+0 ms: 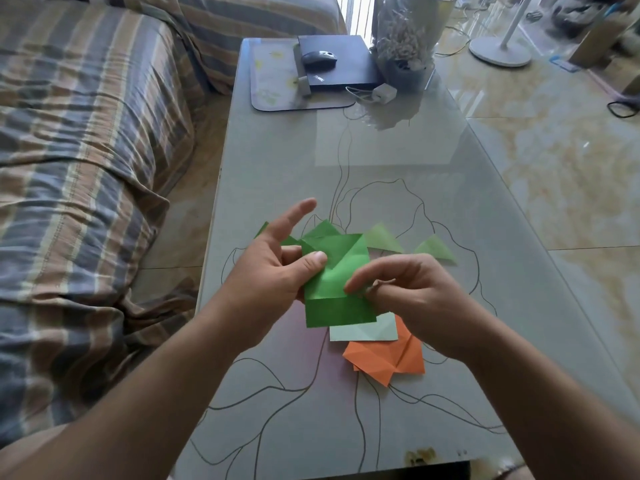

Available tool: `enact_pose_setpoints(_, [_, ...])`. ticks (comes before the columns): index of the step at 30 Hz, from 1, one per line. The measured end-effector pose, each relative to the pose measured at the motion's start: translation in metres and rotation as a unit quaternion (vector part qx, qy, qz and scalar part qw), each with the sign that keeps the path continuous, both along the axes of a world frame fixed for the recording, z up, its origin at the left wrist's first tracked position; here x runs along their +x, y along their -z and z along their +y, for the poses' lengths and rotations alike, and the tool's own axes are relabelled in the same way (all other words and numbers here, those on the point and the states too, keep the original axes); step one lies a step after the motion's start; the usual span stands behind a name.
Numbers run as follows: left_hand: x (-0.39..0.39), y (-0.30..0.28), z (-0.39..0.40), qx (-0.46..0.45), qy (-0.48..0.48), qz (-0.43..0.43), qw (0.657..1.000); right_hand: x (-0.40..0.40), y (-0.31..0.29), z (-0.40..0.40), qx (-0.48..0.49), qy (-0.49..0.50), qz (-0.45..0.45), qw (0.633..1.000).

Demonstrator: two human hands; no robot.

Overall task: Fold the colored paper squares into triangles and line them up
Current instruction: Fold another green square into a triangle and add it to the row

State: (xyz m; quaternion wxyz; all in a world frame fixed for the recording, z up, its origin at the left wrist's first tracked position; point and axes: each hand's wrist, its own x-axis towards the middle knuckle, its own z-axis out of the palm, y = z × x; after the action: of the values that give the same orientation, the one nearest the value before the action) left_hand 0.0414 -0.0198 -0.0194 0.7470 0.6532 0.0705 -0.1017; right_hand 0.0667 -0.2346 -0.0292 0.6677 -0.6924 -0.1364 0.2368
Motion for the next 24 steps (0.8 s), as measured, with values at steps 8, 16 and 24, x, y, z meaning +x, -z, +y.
enact_pose_setpoints(8, [0.003,-0.004,-0.002,-0.118,0.007,0.079,0.990,0.004,0.006,-0.005,0.012,-0.032,-0.048,0.998])
enact_pose_setpoints(16, [-0.001,-0.002,-0.007,-0.063,0.034,0.084,0.994,0.006,0.001,-0.005,-0.008,0.011,-0.143,0.990])
enact_pose_setpoints(24, [0.000,-0.002,-0.008,-0.073,0.013,0.092,0.993,0.011,0.006,-0.007,-0.066,0.060,-0.207,0.974])
